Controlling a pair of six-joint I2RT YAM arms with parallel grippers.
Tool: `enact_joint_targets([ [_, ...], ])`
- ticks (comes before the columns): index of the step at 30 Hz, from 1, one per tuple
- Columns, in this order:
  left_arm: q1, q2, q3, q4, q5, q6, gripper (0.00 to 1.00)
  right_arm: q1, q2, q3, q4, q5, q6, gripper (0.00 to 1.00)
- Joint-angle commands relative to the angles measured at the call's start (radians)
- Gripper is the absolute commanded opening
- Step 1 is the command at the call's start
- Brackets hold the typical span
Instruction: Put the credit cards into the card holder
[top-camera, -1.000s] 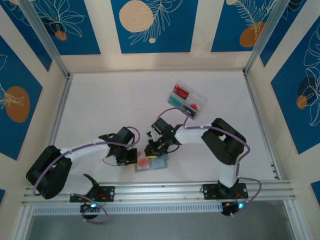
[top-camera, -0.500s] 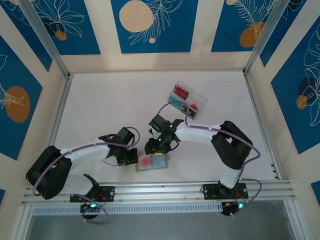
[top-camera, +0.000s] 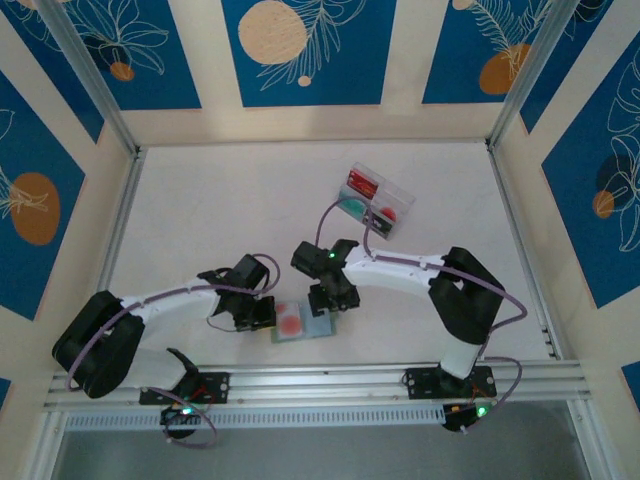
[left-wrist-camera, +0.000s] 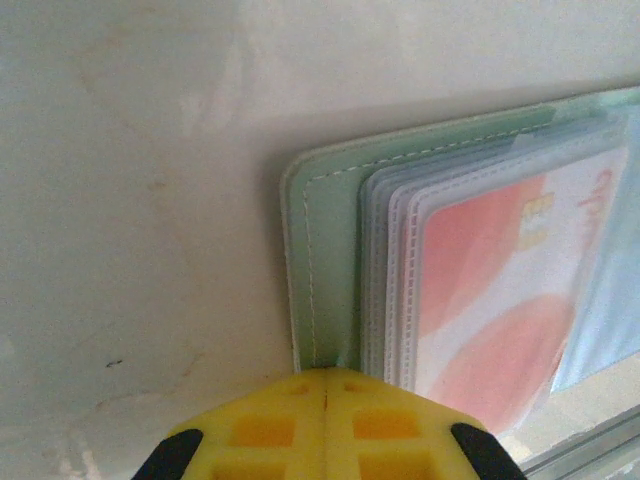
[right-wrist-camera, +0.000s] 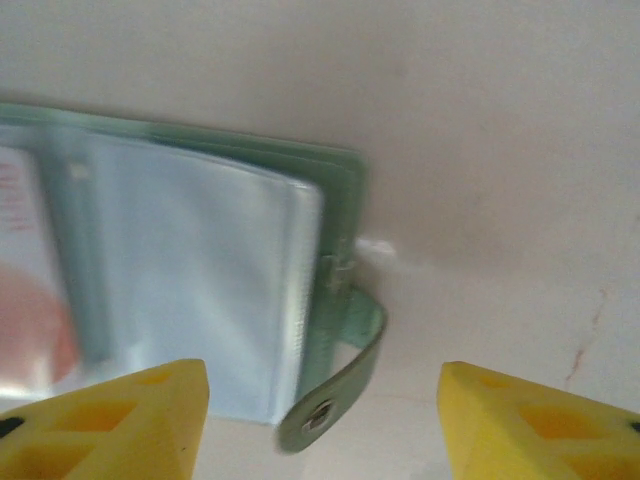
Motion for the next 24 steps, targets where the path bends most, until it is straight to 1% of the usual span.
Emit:
enact_joint_targets([
  [1, -0.014, 0.052, -0.037, 0.084, 0.006, 0.000, 0.06, -0.005, 0.019, -0.024, -0.029, 0.033, 0.019, 0.51],
  [2, -0.015, 0.053, -0.035, 0.085, 0.009, 0.003, 0.06, -0.008, 0.015, -0.029, -0.018, 0.023, 0.015, 0.42],
  [3, -0.018, 0.054, -0.031, 0.087, 0.011, 0.007, 0.06, -0.011, 0.008, -0.035, -0.009, 0.011, 0.012, 0.28],
  [4, -0.024, 0.056, -0.023, 0.087, 0.012, 0.013, 0.06, -0.016, -0.004, -0.038, -0.006, -0.001, 0.012, 0.17],
  [6, -0.041, 0.061, -0.003, 0.080, 0.004, 0.020, 0.06, -0.019, -0.042, -0.044, -0.002, -0.007, 0.007, 0.00],
  [10, -0.067, 0.103, 0.025, 0.129, 0.020, -0.005, 0.06, -0.020, -0.146, -0.043, 0.045, -0.074, -0.026, 0.00],
  [14, -0.086, 0.151, 0.047, 0.185, 0.032, -0.042, 0.06, -0.024, -0.195, -0.043, 0.144, -0.226, -0.034, 0.00],
  [18, -0.085, 0.177, 0.033, 0.278, 0.069, -0.102, 0.05, -0.041, -0.185, -0.074, 0.300, -0.380, 0.006, 0.00],
  [21, -0.083, 0.159, 0.015, 0.323, 0.087, -0.142, 0.07, -0.055, -0.142, -0.105, 0.429, -0.473, 0.051, 0.00],
  [23, -0.078, 0.124, 0.006, 0.302, 0.076, -0.151, 0.08, -0.063, -0.110, -0.124, 0.491, -0.506, 0.082, 0.00],
  [24, -0.074, 0.099, 0.004, 0.255, 0.050, -0.151, 0.09, -0.067, -0.097, -0.138, 0.533, -0.515, 0.094, 0.00],
])
